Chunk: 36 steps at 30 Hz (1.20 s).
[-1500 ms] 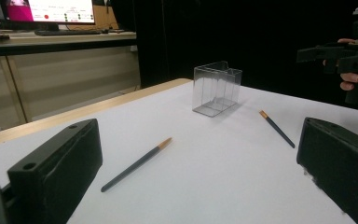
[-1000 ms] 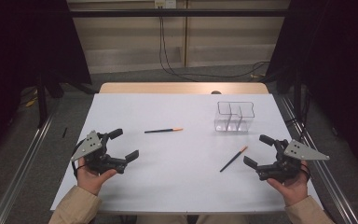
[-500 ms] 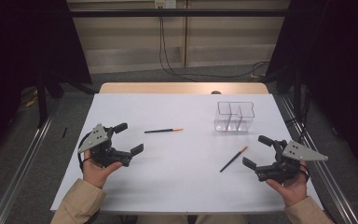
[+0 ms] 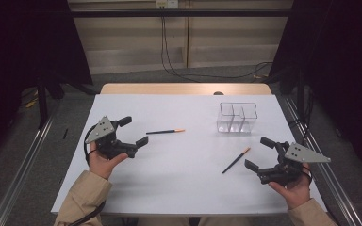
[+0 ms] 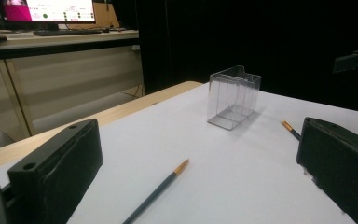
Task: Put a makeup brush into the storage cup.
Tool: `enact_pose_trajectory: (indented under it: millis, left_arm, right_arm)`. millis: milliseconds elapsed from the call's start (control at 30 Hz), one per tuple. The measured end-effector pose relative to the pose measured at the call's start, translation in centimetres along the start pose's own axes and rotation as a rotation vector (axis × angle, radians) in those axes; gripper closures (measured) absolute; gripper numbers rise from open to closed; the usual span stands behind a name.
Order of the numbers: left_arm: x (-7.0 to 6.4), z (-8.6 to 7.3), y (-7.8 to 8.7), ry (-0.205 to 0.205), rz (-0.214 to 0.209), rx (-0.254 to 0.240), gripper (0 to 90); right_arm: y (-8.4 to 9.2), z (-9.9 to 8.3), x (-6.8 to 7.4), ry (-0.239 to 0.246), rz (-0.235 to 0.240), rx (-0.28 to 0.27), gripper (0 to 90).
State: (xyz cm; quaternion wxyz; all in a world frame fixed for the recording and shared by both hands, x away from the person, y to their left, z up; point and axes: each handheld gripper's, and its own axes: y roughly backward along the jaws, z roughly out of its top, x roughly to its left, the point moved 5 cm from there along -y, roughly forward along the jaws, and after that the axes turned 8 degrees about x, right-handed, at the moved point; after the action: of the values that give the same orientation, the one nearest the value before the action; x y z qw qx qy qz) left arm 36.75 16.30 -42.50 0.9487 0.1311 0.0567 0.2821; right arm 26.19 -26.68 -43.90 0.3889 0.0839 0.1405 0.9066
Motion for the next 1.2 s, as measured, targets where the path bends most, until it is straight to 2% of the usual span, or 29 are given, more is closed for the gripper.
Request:
enact_pose_trajectory:
  millis: [200,433,1200]
  left_arm:
    - [0.6,0.3,-0.8,-0.019,0.003,0.015,0.0]
    - [1.0,0.1,-2.1,0.003,-0.014,0.022,0.0]
    - [2.9,0.5,-5.6,0.020,-0.020,0.068,0.0]
  right_arm:
    - [0.1,-0.1,0.0,0.001,0.002,0.001,0.0]
    - [0.1,-0.1,0.2,0.002,0.001,0.001,0.0]
    - [0.0,-0.1,0.5,0.017,0.015,0.007,0.0]
